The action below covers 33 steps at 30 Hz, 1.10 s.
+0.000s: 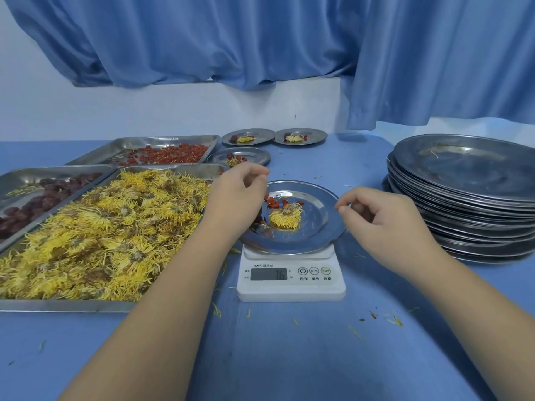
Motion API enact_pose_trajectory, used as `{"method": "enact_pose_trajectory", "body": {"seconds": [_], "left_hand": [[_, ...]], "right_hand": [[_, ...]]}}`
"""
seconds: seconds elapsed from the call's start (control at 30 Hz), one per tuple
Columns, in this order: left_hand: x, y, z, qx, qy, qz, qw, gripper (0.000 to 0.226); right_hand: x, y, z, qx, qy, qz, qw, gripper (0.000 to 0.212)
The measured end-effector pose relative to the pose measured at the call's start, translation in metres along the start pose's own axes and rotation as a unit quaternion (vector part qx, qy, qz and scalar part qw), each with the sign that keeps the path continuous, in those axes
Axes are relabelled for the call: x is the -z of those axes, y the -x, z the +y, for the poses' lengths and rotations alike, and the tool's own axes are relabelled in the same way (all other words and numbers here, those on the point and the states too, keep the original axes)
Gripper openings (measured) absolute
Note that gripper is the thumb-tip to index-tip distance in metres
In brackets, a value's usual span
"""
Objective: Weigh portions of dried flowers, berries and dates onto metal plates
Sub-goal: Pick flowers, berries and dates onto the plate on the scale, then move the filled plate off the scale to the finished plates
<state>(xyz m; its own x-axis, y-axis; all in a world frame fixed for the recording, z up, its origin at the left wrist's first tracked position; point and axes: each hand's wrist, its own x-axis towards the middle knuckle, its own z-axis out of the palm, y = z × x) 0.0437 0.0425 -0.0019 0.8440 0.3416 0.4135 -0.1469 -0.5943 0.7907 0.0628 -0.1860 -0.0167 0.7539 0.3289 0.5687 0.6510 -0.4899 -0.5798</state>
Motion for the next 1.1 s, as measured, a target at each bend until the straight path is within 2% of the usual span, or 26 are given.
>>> {"method": "enact_pose_trajectory", "body": {"seconds": [0.23,0.37,0.47,0.63,0.77,0.93,1.1], "left_hand": [[0.005,-0.005,-0.003,0.095,0.095,0.055,0.989,0.013],[0.008,-0.009,-0.002,0.167,0.179,0.055,0.968,0.015],[0.009,-0.013,0.001,0.212,0.209,0.05,0.953,0.033],[0.01,-0.012,0.003,0.226,0.252,0.057,0.939,0.033],[0.013,-0.01,0.005,0.244,0.318,0.063,0.914,0.037],[0.016,-0.008,0.005,0.256,0.435,0.083,0.859,0.028],[0.018,-0.009,0.003,0.247,0.529,0.107,0.805,0.037]], "right_hand": [[-0.005,-0.004,0.006,-0.114,0.014,0.001,0.993,0.013],[-0.008,-0.005,0.006,-0.221,-0.077,-0.034,0.972,0.014],[-0.01,-0.005,0.006,-0.262,-0.134,-0.057,0.954,0.013],[-0.01,-0.005,0.003,-0.288,-0.221,-0.069,0.929,0.01],[-0.012,-0.003,0.002,-0.293,-0.282,-0.049,0.912,0.011],[-0.007,-0.006,0.002,-0.305,-0.373,0.01,0.876,0.017],[-0.005,-0.017,0.0,-0.303,-0.445,0.034,0.842,0.024]]}}
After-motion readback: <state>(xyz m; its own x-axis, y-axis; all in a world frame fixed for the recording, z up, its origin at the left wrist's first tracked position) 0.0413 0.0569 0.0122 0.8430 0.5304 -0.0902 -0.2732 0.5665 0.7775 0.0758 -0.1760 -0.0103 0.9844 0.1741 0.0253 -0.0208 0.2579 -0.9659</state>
